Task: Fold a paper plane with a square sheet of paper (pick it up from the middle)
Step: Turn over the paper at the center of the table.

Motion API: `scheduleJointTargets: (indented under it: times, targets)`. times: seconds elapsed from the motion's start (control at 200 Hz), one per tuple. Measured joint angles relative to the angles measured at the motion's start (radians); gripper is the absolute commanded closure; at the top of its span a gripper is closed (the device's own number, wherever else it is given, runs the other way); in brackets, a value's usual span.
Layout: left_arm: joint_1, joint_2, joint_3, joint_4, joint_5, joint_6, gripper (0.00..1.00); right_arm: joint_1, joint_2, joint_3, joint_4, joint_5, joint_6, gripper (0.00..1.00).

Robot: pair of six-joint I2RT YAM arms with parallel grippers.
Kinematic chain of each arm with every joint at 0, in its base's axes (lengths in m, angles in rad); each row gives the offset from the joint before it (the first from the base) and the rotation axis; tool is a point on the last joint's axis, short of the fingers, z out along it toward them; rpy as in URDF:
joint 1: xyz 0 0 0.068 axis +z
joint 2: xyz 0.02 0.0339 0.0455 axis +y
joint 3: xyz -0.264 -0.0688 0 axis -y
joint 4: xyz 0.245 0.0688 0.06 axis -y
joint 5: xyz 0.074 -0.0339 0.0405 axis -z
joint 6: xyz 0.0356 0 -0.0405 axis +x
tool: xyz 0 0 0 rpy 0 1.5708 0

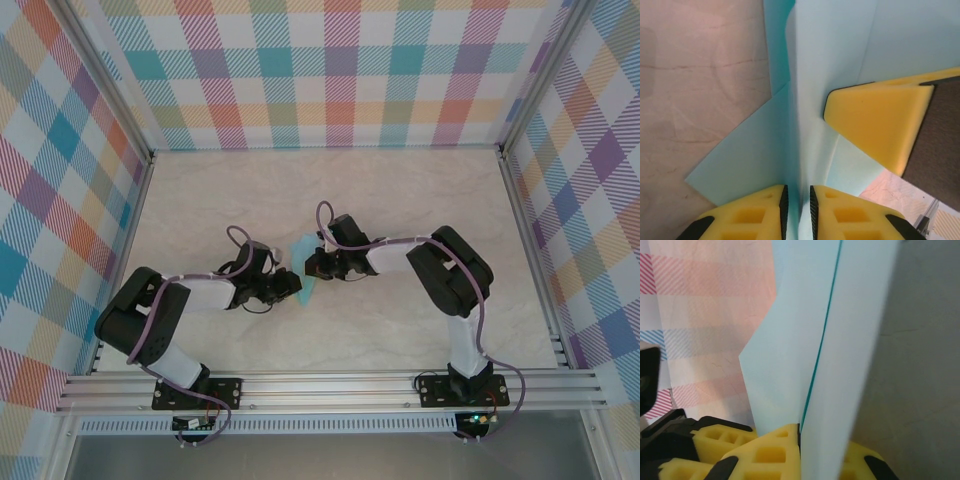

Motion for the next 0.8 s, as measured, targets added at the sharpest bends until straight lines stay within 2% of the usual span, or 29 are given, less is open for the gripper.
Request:
scheduleJointTargets:
  times: [0.205,0.38,0.615,0.8]
  targets:
    - [0.0,-0.146,-0.054,-0.052,-0.011,0.008,0.58,0.003,-0.089,0.0,-0.1,0.054,-0.028,0.97]
    - [0.0,-0.318,-0.068,-0.148,-0.05,0.027,0.54,0.01,-0.217,0.0,-0.248,0.147,-0.075,0.96]
    - [0.001,-0.597,-0.072,-0.338,-0.171,0.051,0.5,0.025,-0.465,0.035,-0.637,0.425,-0.156,0.94]
    - [0.001,-0.702,-0.072,-0.47,-0.264,0.069,0.49,0.053,-0.486,0.163,-1.003,0.706,-0.172,0.93]
